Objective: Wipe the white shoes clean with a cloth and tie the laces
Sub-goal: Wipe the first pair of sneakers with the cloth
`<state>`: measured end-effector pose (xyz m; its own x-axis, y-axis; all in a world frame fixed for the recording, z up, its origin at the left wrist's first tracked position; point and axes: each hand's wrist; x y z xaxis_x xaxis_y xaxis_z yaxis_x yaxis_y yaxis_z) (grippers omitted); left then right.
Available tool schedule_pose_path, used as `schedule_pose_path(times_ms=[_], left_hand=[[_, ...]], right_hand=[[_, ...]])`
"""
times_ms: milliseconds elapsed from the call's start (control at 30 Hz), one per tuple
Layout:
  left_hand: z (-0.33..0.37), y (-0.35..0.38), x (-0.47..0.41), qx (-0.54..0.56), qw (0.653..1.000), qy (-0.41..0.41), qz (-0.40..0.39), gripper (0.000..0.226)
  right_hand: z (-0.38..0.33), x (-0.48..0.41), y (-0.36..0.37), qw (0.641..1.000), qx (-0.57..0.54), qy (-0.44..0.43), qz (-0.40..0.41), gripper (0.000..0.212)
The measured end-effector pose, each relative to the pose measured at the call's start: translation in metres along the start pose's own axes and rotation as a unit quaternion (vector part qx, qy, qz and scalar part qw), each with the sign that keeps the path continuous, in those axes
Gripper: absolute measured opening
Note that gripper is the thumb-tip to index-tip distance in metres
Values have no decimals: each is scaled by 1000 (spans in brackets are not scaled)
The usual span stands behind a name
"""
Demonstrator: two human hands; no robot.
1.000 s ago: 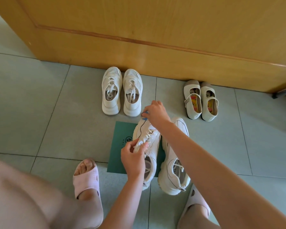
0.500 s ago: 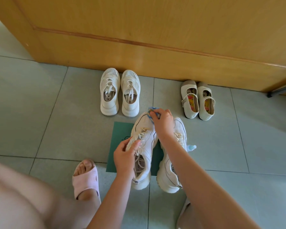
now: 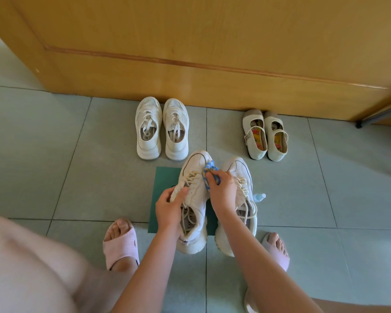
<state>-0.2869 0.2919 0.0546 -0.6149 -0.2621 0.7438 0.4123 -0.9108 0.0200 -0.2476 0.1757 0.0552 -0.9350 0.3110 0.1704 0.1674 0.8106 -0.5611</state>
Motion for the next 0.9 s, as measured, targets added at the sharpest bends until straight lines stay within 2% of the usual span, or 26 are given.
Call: schedule_pose_path(times_ms=[333, 500, 700, 800, 833, 900], left_hand=[[-1, 1, -3, -5, 1000, 12, 0, 11], [0, -3, -4, -12, 1000, 9, -12, 19], [0, -8, -6, -13, 1000, -2, -22, 18], [1, -8, -6, -11, 999, -4, -32, 20], [1, -8, -6, -12, 999, -5, -34, 18], [0, -6, -5, -25, 999, 1, -35, 15]], right_hand=[[0, 44, -3, 1000, -1, 18, -15, 23], [-3, 69, -6, 999, 3, 22, -25, 19], [-10, 90, -24, 996, -23, 28, -88, 14], [-17, 92, -37, 988, -51, 63, -131, 9], [-22, 88, -42, 986, -78, 73, -125, 12], [-35, 72, -52, 984, -150, 76, -56, 15]])
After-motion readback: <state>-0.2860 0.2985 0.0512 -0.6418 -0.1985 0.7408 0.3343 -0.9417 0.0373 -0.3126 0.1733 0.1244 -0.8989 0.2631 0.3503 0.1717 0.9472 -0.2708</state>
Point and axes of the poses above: each hand's wrist, its own x-axis away from the middle knuckle, its own y-axis out of the palm, z = x × y, and after that the axes turned 7 degrees about -y, right-handed
